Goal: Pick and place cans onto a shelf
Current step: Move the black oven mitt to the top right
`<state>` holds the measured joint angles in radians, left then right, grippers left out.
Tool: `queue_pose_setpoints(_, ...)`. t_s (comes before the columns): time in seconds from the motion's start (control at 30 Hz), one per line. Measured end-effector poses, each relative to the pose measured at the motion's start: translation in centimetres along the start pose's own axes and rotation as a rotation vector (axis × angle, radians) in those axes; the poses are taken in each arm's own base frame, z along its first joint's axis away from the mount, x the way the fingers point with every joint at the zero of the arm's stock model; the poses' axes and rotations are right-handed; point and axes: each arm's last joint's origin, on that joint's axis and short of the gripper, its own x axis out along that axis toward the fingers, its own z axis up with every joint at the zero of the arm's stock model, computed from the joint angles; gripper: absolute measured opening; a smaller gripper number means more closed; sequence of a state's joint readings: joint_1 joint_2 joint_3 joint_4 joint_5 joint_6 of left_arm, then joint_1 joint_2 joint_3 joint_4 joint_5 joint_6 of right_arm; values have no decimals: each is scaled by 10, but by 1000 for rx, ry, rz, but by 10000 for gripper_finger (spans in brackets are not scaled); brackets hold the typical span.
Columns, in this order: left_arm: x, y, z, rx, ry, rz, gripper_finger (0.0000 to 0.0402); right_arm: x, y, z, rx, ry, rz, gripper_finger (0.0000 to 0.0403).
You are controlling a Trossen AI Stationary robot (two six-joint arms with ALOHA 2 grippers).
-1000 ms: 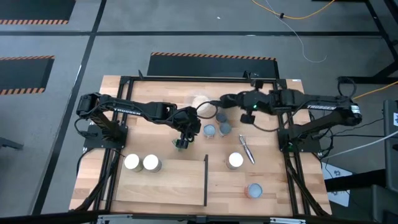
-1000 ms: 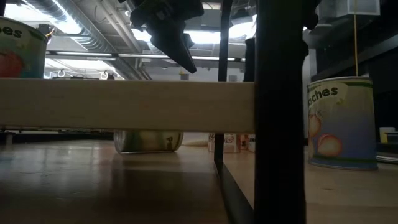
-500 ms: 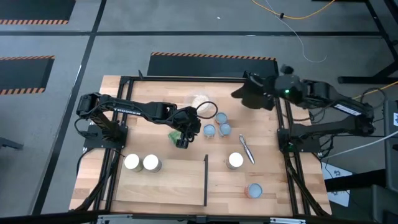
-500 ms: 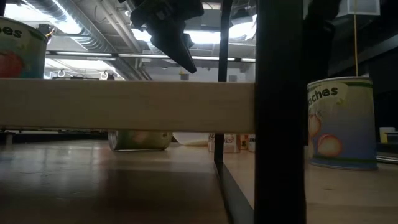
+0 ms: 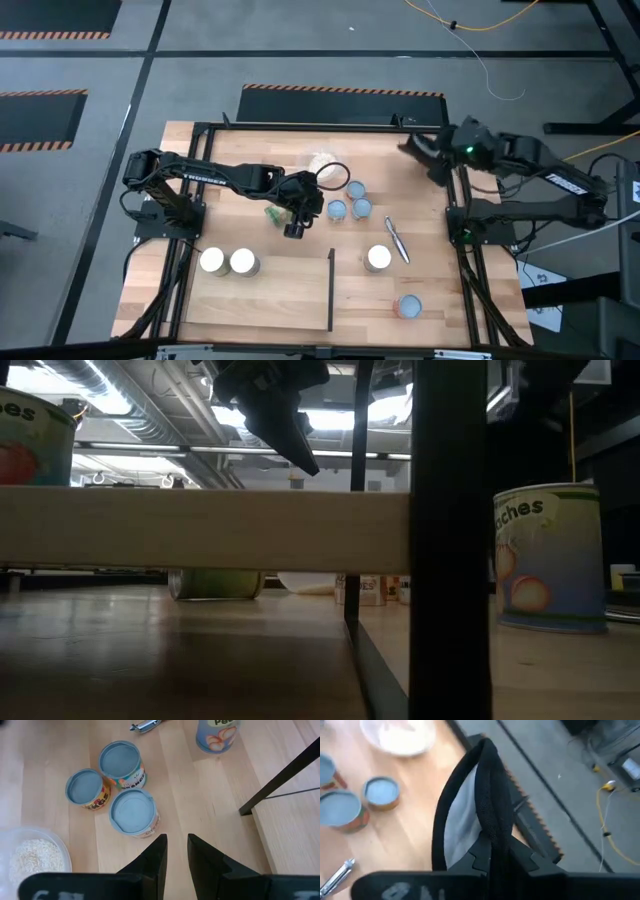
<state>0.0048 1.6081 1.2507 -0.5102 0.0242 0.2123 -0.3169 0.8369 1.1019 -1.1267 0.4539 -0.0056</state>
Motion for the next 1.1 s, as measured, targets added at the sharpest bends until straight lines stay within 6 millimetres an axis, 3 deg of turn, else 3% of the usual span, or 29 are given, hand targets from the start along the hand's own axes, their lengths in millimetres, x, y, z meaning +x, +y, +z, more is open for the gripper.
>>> queue_pose_setpoints(0.2,0,0,0,-1,0,0,69,49,32,-38,-48,169,89,30)
queue_pose_setpoints(0.33,0,0,0,-1,0,0,69,68,45,-57,-58,238,175,36)
queue_pose_setpoints(0.53,0,0,0,-1,0,0,69,65,47,-43,-33,185,253,39)
queue_pose_setpoints(0.8,0,0,0,-1,0,1,69,65,46,-45,-56,199,259,46)
queue_pose_setpoints(1.1,0,0,1,-4,-6,8,69,65,46,-46,-60,213,258,137)
